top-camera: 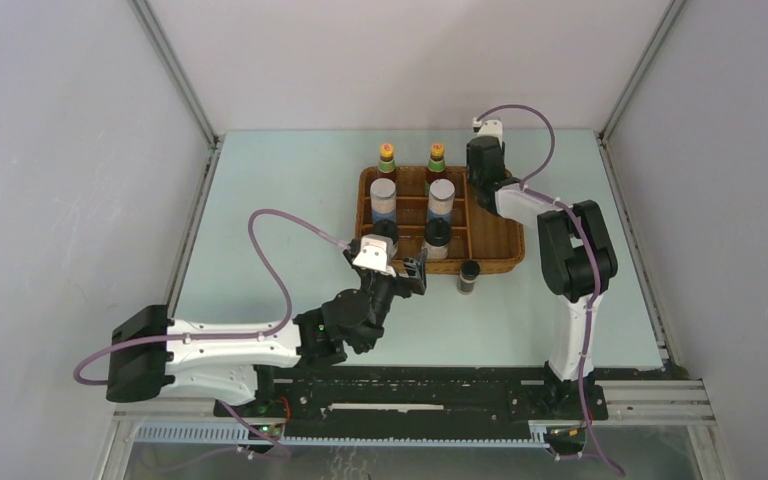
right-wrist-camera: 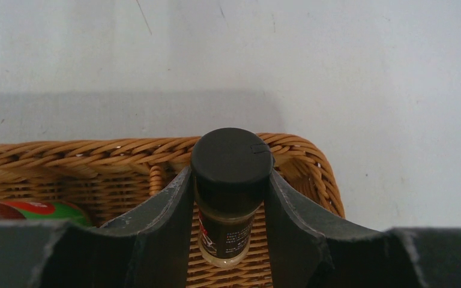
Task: Organize the condiment bottles
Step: Place the bottle in the storage box.
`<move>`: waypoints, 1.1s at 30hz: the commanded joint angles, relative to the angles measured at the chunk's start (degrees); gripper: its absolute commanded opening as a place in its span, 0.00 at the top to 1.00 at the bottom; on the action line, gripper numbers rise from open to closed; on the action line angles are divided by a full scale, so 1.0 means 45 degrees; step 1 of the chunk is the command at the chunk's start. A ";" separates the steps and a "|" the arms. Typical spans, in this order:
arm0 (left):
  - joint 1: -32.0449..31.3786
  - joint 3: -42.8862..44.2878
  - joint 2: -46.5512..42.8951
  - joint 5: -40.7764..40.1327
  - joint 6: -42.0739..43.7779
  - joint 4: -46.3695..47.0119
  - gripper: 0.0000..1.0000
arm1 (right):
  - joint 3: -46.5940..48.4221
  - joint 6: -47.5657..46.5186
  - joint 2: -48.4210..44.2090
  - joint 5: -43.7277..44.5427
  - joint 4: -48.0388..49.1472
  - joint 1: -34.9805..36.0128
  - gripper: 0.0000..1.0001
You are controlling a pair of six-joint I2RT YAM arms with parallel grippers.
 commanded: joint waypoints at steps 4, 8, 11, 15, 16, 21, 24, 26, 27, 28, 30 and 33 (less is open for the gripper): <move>0.0058 -0.0288 -0.0479 -0.0006 -0.0291 0.0392 0.18 | 0.0753 0.0413 -0.0523 0.0334 -0.0362 0.0253 1.00; 0.0049 -0.0289 -0.0463 -0.0025 -0.0270 0.0383 0.19 | 0.0989 0.0374 -0.0430 0.0320 -0.0452 0.0270 1.00; 0.0059 -0.0245 -0.0391 -0.0050 -0.0216 0.0386 0.19 | 0.1234 0.0275 -0.0372 0.0293 -0.0456 0.0296 1.00; 0.0049 -0.0186 -0.0311 -0.0044 -0.0136 0.0386 0.19 | 0.1785 0.0117 -0.0130 0.0170 -0.0669 0.0313 1.00; 0.0045 -0.0161 -0.0290 -0.0047 -0.0123 0.0386 0.19 | 0.1908 0.0097 -0.0066 0.0154 -0.0714 0.0312 1.00; 0.0076 -0.0151 -0.0227 -0.0086 -0.0113 0.0420 0.19 | 0.2329 0.0032 0.0224 0.0143 -0.1040 0.0350 1.00; 0.0118 -0.0130 -0.0207 -0.0045 -0.0094 0.0444 0.19 | 0.2414 0.0081 0.0363 0.0096 -0.1213 0.0363 0.99; 0.0143 -0.0114 -0.0208 -0.0047 -0.0093 0.0445 0.19 | 0.2469 0.0119 0.0444 0.0067 -0.1353 0.0351 0.98; 0.0148 -0.0113 -0.0211 -0.0027 -0.0082 0.0445 0.19 | 0.2474 0.0143 0.0475 0.0048 -0.1373 0.0351 0.98; 0.0155 -0.0115 -0.0209 -0.0025 -0.0092 0.0454 0.18 | 0.2475 0.0149 0.0488 0.0019 -0.1431 0.0350 0.98; 0.0160 -0.0127 -0.0216 -0.0019 -0.0094 0.0450 0.18 | 0.2494 0.0182 0.0520 -0.0027 -0.1512 0.0341 1.00; 0.0204 -0.0120 -0.0208 0.0021 -0.0094 0.0473 0.18 | 0.2494 0.0264 0.0498 -0.0104 -0.1605 0.0312 1.00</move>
